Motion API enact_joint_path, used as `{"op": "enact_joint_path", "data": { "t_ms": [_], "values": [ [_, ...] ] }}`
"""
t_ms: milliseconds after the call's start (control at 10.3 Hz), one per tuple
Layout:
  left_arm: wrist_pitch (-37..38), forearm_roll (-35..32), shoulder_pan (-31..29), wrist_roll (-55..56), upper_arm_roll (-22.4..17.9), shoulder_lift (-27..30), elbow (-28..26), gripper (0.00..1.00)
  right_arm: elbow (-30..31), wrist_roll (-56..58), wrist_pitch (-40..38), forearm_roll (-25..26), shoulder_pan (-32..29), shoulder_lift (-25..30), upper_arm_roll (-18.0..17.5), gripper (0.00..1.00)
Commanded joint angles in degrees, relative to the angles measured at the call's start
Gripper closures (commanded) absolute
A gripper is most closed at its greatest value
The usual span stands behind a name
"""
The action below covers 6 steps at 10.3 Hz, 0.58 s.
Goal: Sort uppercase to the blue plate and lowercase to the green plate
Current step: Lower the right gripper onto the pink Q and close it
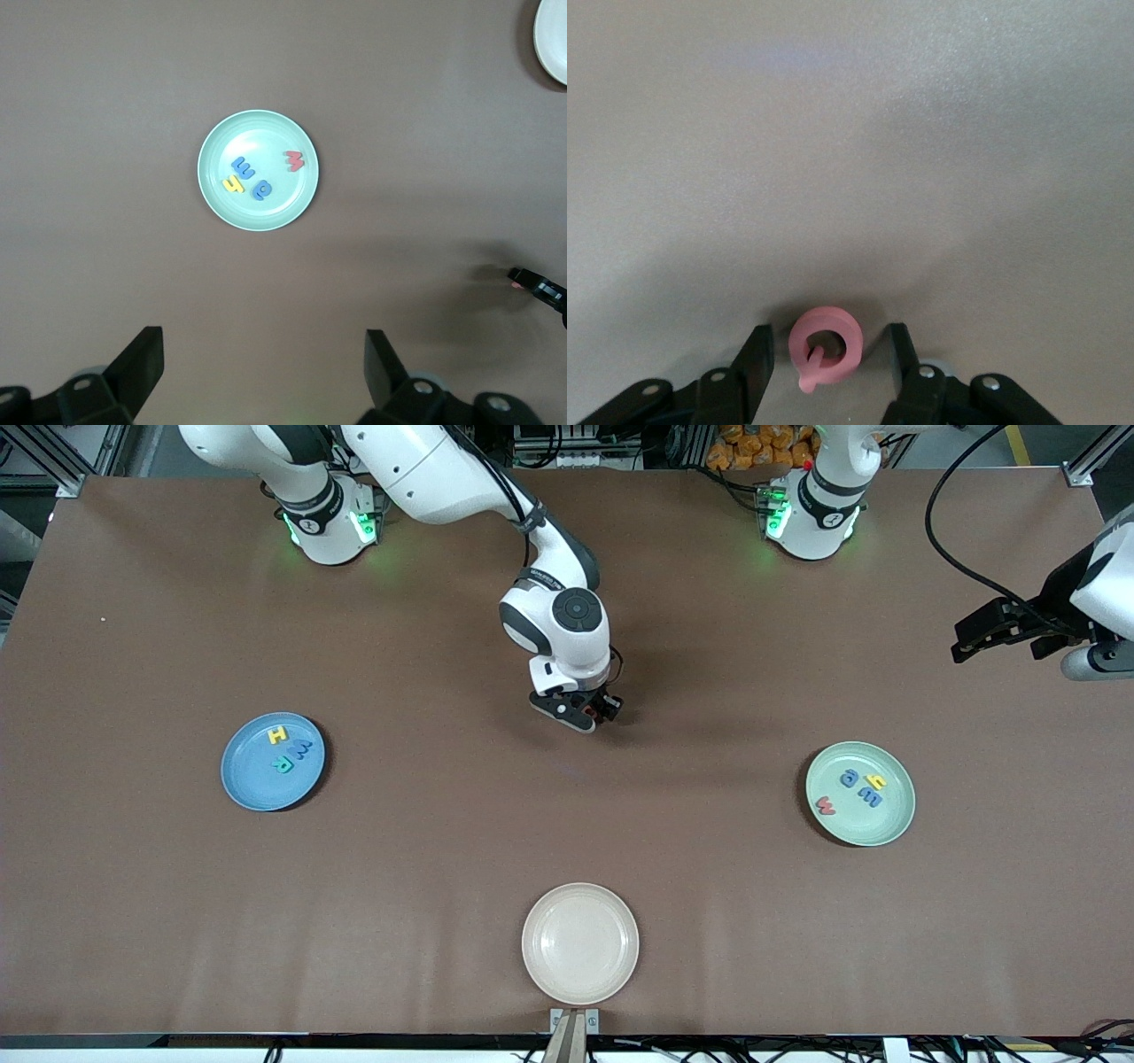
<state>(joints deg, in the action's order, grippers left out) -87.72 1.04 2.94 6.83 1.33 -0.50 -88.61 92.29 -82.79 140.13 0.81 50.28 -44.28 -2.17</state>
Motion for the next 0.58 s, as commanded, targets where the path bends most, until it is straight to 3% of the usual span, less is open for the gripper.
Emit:
{"op": "enact_joint_path", "data": {
  "t_ms": [0, 195, 487],
  "values": [
    [1.06, -0.96, 0.05, -0.77, -0.01, -0.29, 0.99, 0.0, -1.85, -0.97, -0.39, -0.72, 0.7, -1.86, -0.11, 0.51],
    [0.97, -0.96, 0.05, -0.77, -0.01, -0.29, 0.99, 0.0, -1.94, -0.8, -0.39, -0.63, 0.7, -1.86, -0.11, 0.68],
    [1.06, -0.96, 0.05, -0.77, -0.01, -0.29, 0.99, 0.0, -1.94, -0.8, -0.39, -0.63, 0.61, -1.86, -0.11, 0.7]
  ]
}}
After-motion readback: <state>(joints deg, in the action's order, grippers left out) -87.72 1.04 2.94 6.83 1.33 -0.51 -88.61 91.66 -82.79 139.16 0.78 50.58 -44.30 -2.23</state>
